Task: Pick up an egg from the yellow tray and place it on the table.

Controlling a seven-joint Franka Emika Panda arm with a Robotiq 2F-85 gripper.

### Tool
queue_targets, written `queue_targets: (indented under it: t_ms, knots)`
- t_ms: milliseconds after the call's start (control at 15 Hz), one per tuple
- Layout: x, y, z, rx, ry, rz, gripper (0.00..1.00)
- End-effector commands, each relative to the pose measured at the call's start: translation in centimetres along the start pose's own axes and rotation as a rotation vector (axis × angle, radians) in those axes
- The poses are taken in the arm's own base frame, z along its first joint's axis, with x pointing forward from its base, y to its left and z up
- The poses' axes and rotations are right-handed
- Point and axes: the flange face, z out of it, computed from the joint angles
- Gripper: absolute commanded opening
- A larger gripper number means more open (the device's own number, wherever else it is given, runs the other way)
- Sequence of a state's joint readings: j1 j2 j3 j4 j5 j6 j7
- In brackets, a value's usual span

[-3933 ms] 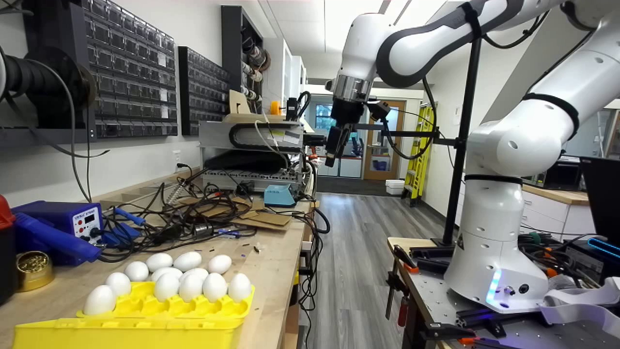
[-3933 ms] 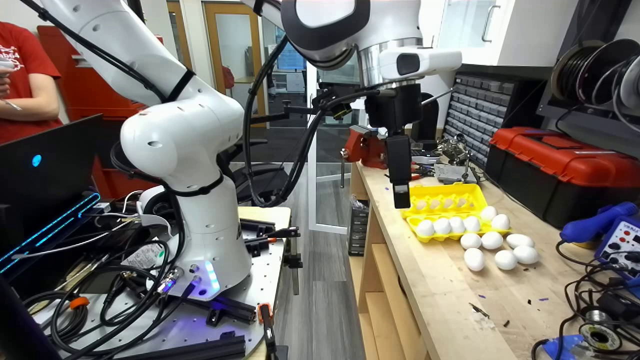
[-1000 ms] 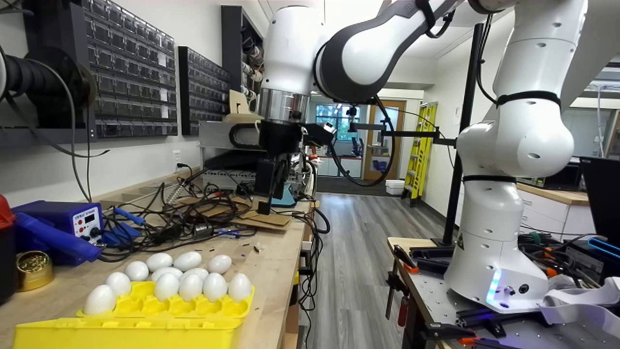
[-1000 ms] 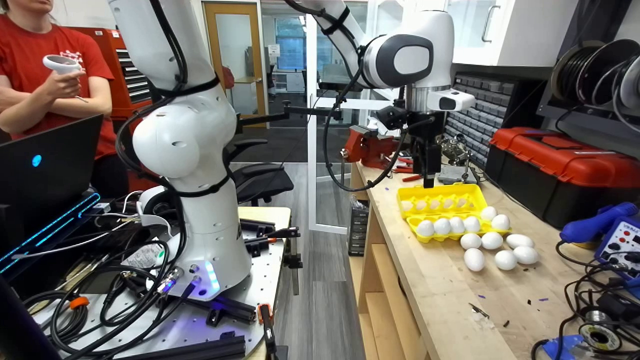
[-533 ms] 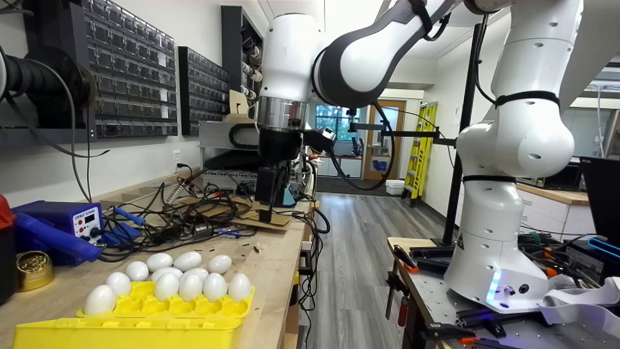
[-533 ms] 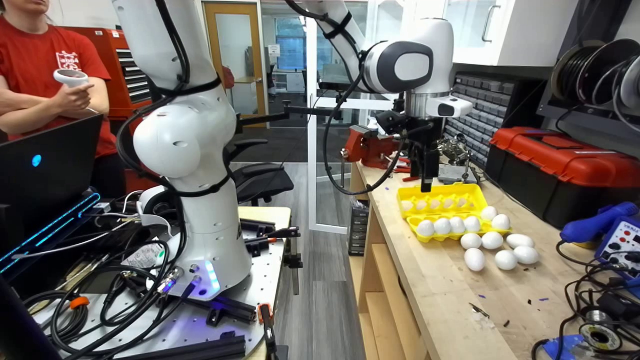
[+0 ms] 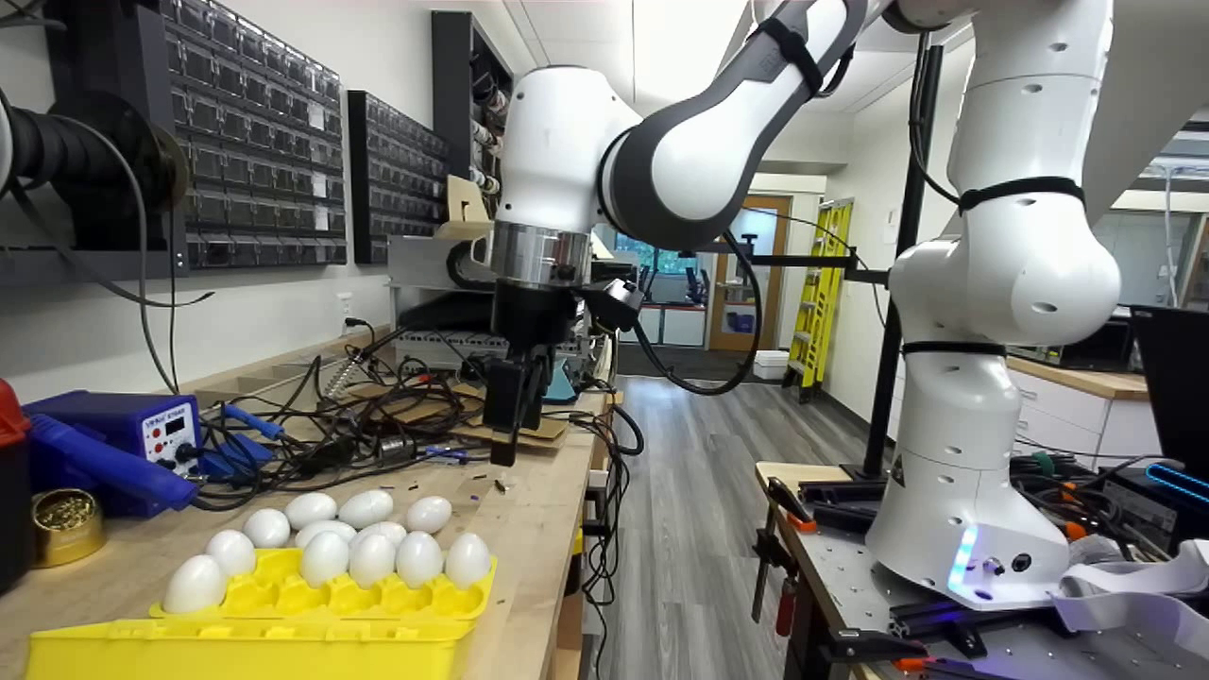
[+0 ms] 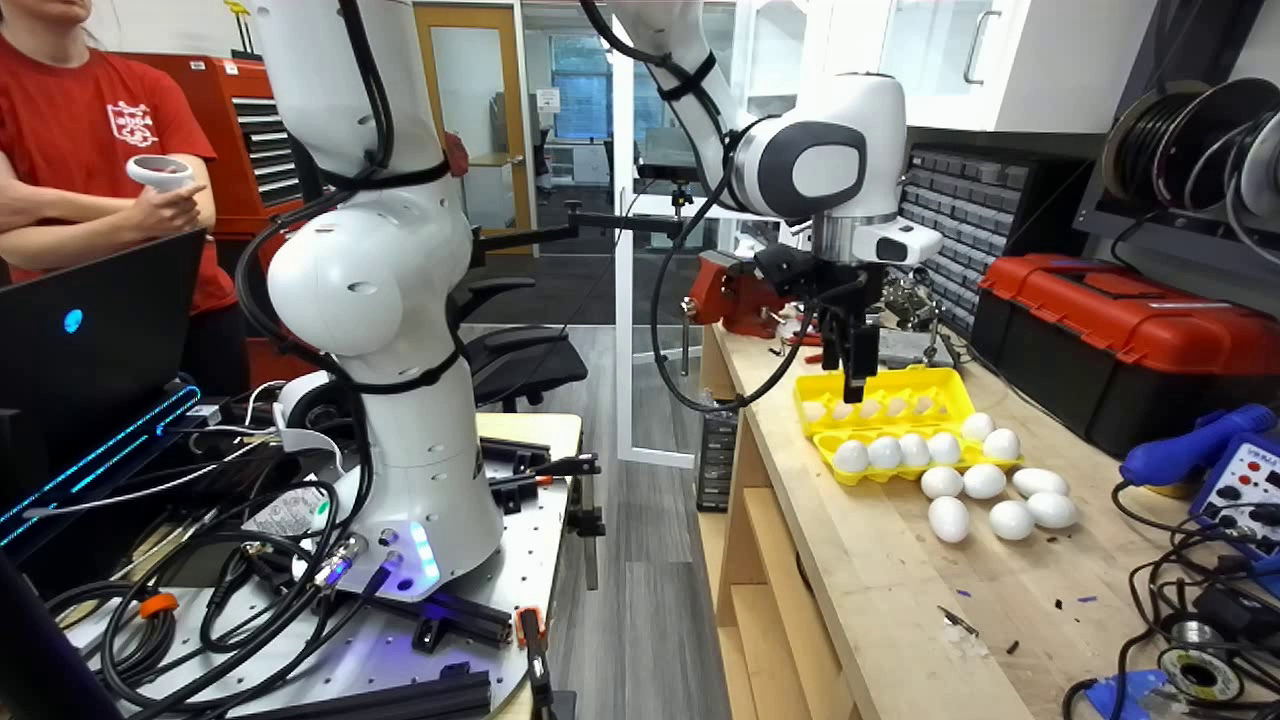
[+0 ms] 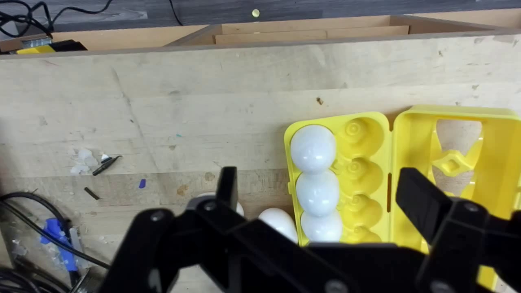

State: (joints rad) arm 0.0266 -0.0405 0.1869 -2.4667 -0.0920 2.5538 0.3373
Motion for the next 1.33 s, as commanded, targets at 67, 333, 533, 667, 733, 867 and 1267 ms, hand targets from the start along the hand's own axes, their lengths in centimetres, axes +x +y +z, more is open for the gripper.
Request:
queue_targets:
  t_ms: [67,333,533,667,733,867,1267]
  knots:
    - [0.6,-1.0,1.6,0.01,0.013,-0.007,1.0]
    - [1.0,-1.9,2.9,0.027,0.033,-0.027,1.0]
    - [1.7,-2.4,4.1,0.034,0.046,-0.047,1.0]
    - [2.0,-2.6,5.1,0.033,0.045,-0.06,1.0]
    - [2.2,-2.6,5.6,0.036,0.044,-0.066,1.0]
    - [2.5,-2.5,6.6,0.035,0.041,-0.071,1.0]
    - [2.9,-1.7,9.2,0.038,0.017,-0.064,1.0]
